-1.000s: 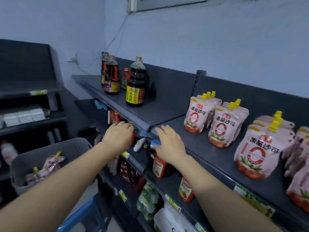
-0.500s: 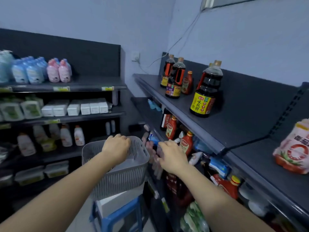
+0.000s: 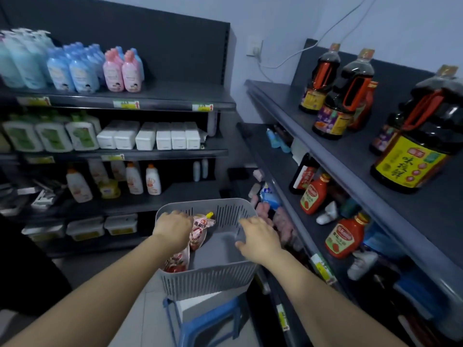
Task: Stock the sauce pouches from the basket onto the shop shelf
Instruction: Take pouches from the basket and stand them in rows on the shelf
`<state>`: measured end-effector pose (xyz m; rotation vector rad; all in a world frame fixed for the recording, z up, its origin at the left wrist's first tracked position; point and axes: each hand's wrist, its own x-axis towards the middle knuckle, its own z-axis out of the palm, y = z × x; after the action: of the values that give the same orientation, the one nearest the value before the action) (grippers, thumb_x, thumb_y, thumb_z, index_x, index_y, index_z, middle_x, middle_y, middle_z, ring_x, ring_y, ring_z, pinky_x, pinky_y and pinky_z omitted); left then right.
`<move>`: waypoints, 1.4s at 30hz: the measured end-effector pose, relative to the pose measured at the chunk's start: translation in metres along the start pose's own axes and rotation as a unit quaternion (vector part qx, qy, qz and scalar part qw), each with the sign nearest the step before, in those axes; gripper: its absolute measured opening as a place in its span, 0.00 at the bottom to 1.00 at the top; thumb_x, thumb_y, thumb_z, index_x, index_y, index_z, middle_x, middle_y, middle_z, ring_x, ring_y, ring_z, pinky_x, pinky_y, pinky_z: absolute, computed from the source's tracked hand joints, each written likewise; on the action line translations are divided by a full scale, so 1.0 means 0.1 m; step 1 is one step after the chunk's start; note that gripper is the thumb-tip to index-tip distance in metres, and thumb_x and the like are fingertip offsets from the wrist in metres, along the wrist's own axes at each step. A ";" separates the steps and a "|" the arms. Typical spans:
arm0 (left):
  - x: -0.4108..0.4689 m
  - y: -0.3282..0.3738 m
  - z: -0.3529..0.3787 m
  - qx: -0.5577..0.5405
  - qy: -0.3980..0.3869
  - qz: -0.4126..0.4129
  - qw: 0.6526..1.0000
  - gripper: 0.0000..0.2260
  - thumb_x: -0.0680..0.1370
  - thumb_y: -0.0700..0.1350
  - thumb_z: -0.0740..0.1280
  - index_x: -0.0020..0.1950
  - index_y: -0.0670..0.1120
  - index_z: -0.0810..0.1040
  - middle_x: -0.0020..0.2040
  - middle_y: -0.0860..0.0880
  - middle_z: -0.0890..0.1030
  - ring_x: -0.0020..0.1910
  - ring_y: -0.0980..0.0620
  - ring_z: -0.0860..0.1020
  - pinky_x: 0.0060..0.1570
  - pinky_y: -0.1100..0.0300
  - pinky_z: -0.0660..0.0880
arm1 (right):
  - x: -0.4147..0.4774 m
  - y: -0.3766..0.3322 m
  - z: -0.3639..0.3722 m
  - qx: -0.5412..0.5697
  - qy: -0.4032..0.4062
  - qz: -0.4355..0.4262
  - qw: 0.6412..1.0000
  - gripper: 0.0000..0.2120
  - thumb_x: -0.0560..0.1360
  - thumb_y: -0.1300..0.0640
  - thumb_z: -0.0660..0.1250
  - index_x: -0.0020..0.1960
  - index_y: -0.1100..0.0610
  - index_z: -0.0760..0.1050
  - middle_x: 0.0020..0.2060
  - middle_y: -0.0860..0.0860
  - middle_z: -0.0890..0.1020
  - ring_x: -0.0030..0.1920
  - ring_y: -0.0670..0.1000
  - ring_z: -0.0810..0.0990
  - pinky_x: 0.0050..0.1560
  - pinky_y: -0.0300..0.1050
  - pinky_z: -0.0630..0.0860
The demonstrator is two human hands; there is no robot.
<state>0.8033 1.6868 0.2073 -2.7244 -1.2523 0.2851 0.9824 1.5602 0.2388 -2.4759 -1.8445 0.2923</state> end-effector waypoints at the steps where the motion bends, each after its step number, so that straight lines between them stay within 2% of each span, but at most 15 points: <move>1: 0.07 -0.02 0.08 -0.007 -0.007 -0.010 1.000 0.15 0.77 0.46 0.63 0.64 0.48 0.73 0.62 0.47 0.77 0.63 0.47 0.73 0.58 0.53 0.69 | 0.12 0.01 0.06 -0.002 -0.010 -0.007 1.000 0.25 0.76 0.49 0.65 0.69 0.55 0.66 0.67 0.54 0.71 0.70 0.56 0.65 0.67 0.51 0.65; 7: 0.52 -0.06 0.49 -0.049 -0.060 -0.077 0.994 0.16 0.76 0.43 0.63 0.63 0.47 0.72 0.62 0.47 0.77 0.63 0.47 0.72 0.58 0.54 0.69 | 0.84 0.11 0.38 -0.016 -0.065 -0.056 0.996 0.26 0.76 0.49 0.66 0.71 0.56 0.65 0.68 0.55 0.71 0.70 0.56 0.65 0.69 0.52 0.64; 12: 0.80 -0.02 0.89 -0.080 -0.128 -0.111 0.982 0.18 0.76 0.45 0.63 0.66 0.47 0.72 0.64 0.46 0.76 0.64 0.46 0.72 0.60 0.53 0.69 | 1.36 0.20 0.69 -0.021 -0.111 -0.088 0.990 0.28 0.75 0.48 0.66 0.71 0.55 0.65 0.67 0.55 0.72 0.69 0.57 0.67 0.68 0.52 0.66; 17: 0.97 0.00 1.34 -0.145 -0.159 -0.160 0.963 0.26 0.78 0.45 0.61 0.75 0.47 0.59 0.72 0.46 0.67 0.67 0.45 0.70 0.59 0.51 0.70 | 1.74 0.23 1.07 0.000 -0.174 -0.086 0.981 0.29 0.76 0.47 0.65 0.73 0.56 0.64 0.69 0.55 0.70 0.70 0.57 0.66 0.70 0.52 0.65; 22: 1.22 0.03 1.79 -0.217 -0.199 -0.205 0.933 0.27 0.77 0.46 0.59 0.75 0.42 0.58 0.73 0.42 0.62 0.67 0.43 0.68 0.62 0.49 0.72 | 2.11 0.20 1.49 0.039 -0.204 -0.046 0.977 0.31 0.77 0.46 0.64 0.75 0.55 0.59 0.71 0.54 0.69 0.72 0.56 0.66 0.69 0.51 0.64; 26: 1.45 0.04 2.05 -0.264 -0.211 -0.237 0.911 0.31 0.76 0.41 0.62 0.76 0.37 0.55 0.74 0.40 0.57 0.70 0.42 0.65 0.68 0.53 0.67 | 2.37 0.17 1.84 0.129 -0.225 0.026 0.965 0.32 0.77 0.47 0.65 0.76 0.54 0.58 0.71 0.54 0.69 0.71 0.56 0.67 0.67 0.49 0.66; 28: 1.53 0.03 2.18 -0.303 -0.193 -0.271 0.893 0.30 0.74 0.38 0.64 0.74 0.38 0.59 0.73 0.40 0.60 0.70 0.43 0.65 0.69 0.53 0.66 | 2.50 0.14 2.04 0.233 -0.218 0.099 0.943 0.28 0.76 0.48 0.67 0.72 0.55 0.64 0.69 0.53 0.72 0.69 0.55 0.70 0.63 0.46 0.68; 29: 1.57 0.02 2.24 -0.326 -0.173 -0.290 0.883 0.29 0.73 0.37 0.65 0.73 0.39 0.61 0.71 0.40 0.63 0.70 0.43 0.66 0.69 0.54 0.65 | 2.56 0.12 2.13 0.308 -0.207 0.142 0.918 0.24 0.75 0.51 0.68 0.69 0.55 0.69 0.66 0.52 0.75 0.66 0.55 0.73 0.58 0.44 0.69; 32: 1.65 0.07 2.35 -0.372 -0.135 -0.330 0.857 0.23 0.72 0.34 0.63 0.67 0.37 0.65 0.66 0.39 0.67 0.67 0.40 0.68 0.68 0.53 0.65 | 2.70 0.04 2.39 0.511 -0.195 0.271 0.792 0.10 0.75 0.60 0.69 0.55 0.52 0.75 0.56 0.51 0.81 0.53 0.52 0.78 0.54 0.44 0.72; 34: 1.69 0.13 2.36 -0.403 -0.109 -0.363 0.833 0.19 0.72 0.35 0.64 0.62 0.38 0.67 0.64 0.37 0.66 0.64 0.37 0.69 0.66 0.50 0.66 | 2.78 0.01 2.52 0.572 -0.205 0.328 0.723 0.10 0.73 0.62 0.71 0.51 0.53 0.74 0.47 0.49 0.81 0.43 0.47 0.77 0.45 0.43 0.75; 36: 1.69 0.19 2.37 -0.428 -0.077 -0.392 0.810 0.19 0.71 0.36 0.65 0.61 0.39 0.68 0.65 0.38 0.65 0.64 0.38 0.68 0.65 0.50 0.67 | 2.83 -0.03 2.59 0.611 -0.215 0.361 0.671 0.12 0.73 0.63 0.71 0.53 0.54 0.74 0.42 0.49 0.80 0.37 0.44 0.75 0.36 0.37 0.72; 38: 1.67 0.23 2.37 -0.461 -0.052 -0.426 0.777 0.18 0.69 0.38 0.67 0.58 0.42 0.69 0.64 0.42 0.66 0.62 0.40 0.70 0.64 0.52 0.69 | 2.85 -0.05 2.67 0.630 -0.199 0.375 0.650 0.15 0.73 0.64 0.71 0.57 0.56 0.74 0.45 0.50 0.81 0.40 0.45 0.77 0.37 0.38 0.71; 39: 1.65 0.22 2.38 -0.469 -0.041 -0.439 0.765 0.18 0.68 0.38 0.69 0.57 0.43 0.70 0.63 0.43 0.66 0.61 0.41 0.71 0.63 0.51 0.70 | 2.84 -0.04 2.70 0.631 -0.181 0.371 0.657 0.15 0.72 0.64 0.72 0.57 0.57 0.75 0.46 0.51 0.82 0.42 0.46 0.78 0.39 0.39 0.72; 42: 1.66 0.19 2.52 -0.450 -0.051 -0.437 0.777 0.24 0.65 0.42 0.73 0.59 0.45 0.72 0.61 0.45 0.69 0.61 0.43 0.72 0.63 0.50 0.71 | 2.76 -0.01 2.76 0.630 -0.141 0.347 0.680 0.12 0.71 0.64 0.73 0.53 0.54 0.77 0.47 0.51 0.83 0.46 0.49 0.81 0.47 0.43 0.76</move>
<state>0.8662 1.8105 -0.0610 -2.2105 -3.0978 -0.3880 1.0090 1.8014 -0.0670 -1.8305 -0.1786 1.4121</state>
